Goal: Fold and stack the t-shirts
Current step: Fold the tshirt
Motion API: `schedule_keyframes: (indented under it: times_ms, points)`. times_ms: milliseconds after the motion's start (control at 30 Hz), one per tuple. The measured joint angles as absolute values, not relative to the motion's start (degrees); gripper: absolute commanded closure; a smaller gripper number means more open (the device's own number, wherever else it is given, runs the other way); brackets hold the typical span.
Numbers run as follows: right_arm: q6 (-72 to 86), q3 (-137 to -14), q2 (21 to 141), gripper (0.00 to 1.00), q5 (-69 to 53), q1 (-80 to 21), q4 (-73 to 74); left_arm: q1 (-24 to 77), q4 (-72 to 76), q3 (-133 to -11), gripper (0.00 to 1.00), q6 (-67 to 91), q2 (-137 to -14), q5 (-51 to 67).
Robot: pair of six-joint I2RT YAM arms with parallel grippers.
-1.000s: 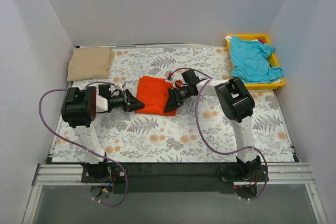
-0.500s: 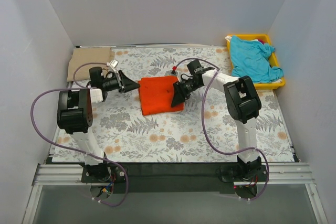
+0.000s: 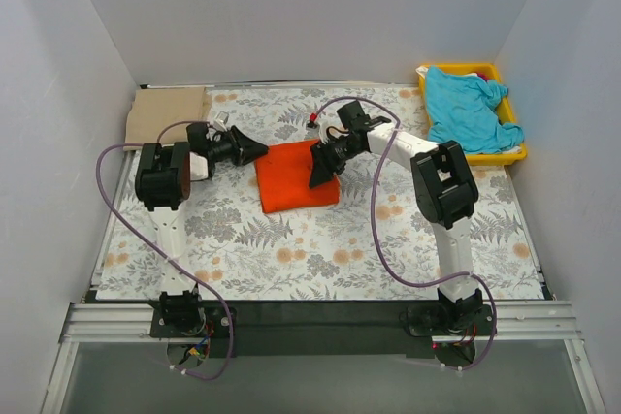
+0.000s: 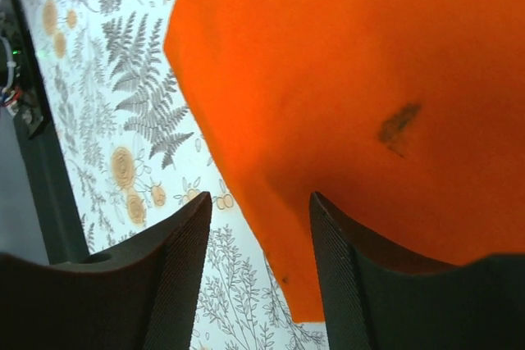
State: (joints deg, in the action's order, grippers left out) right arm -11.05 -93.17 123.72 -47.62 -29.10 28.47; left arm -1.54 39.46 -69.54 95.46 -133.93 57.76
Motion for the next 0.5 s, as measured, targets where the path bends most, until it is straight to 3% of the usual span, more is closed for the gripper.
schedule_keyframes:
  times_ms: [200, 367, 400, 467, 500]
  points:
    - [-10.2, -94.3, 122.7, 0.48, -37.3, -29.6, 28.5, -2.5, 35.9, -70.9, 0.56, 88.6, -129.8, 54.7]
    - [-8.1, -102.8, 122.5, 0.47, -25.3, -32.2, 28.4, -4.4, 30.3, -61.6, 0.52, 79.6, -111.2, 50.0]
    - [-7.6, -105.4, 122.7, 0.43, -22.9, -33.1, 28.4, -5.3, 29.4, -59.4, 0.51, 78.7, -106.2, 49.3]
    - [-6.3, -111.1, 123.2, 0.25, -18.9, -35.1, 28.2, -7.3, 27.4, -56.5, 0.49, 77.2, -97.9, 47.0]
    - [-5.8, -113.7, 123.6, 0.25, -17.2, -36.3, 27.7, -8.8, 25.6, -55.6, 0.48, 76.6, -93.9, 45.7]
